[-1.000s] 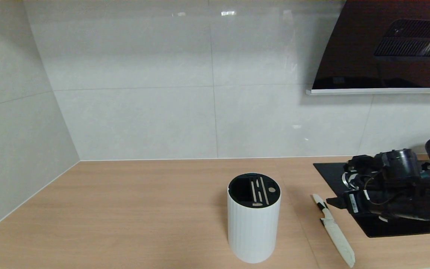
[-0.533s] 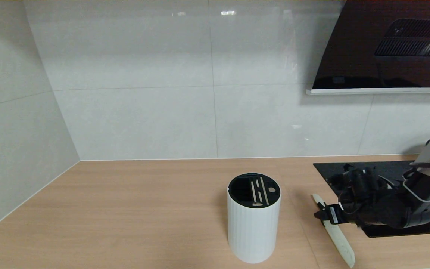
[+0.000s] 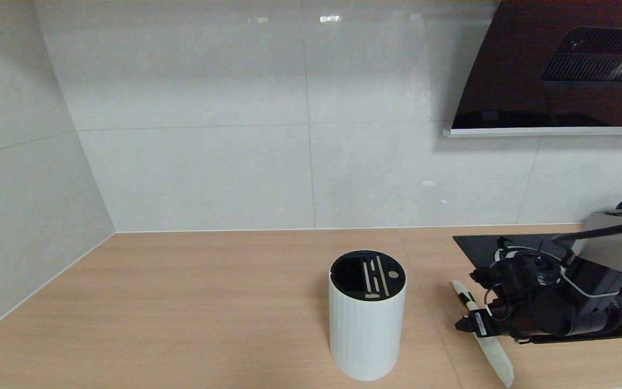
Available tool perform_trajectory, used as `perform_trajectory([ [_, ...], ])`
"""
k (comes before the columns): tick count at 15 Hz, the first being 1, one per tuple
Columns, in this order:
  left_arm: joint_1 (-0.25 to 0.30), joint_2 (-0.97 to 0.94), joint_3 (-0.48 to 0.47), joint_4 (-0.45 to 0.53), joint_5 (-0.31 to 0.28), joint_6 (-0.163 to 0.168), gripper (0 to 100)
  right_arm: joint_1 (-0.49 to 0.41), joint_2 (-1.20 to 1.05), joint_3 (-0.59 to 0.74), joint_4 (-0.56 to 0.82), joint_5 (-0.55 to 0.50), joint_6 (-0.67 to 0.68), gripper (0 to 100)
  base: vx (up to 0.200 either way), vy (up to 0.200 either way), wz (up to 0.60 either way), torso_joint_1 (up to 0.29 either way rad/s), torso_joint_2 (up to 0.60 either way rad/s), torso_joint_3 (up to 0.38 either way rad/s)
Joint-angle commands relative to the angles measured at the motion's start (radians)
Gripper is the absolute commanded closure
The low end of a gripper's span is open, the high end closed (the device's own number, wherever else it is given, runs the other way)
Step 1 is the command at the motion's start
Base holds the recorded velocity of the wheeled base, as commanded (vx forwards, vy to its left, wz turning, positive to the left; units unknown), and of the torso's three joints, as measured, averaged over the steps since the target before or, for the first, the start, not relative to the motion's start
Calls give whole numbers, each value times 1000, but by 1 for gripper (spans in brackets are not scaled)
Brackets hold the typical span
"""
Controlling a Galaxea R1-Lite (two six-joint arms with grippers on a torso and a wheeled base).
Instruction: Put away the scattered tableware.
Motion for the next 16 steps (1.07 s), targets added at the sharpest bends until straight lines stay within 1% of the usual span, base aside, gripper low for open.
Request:
perform_trajectory([
  [1,0,0,0,0,0,0,0,-5,22,-17,0,-1,2,0,0,0,0,0,0,0],
  [3,0,0,0,0,0,0,0,-9,25,-28,-2,-2,2,0,0,0,0,0,0,0],
  [7,0,0,0,0,0,0,0,-9,48,-29,-71,-11,0,0,0,0,0,0,0,0],
  [12,0,0,0,0,0,0,0,-11,54,-26,-72,-42,0,0,0,0,0,0,0,0],
  [16,0,0,0,0,0,0,0,-11,56,-25,-72,-45,-2,0,0,0,0,0,0,0],
])
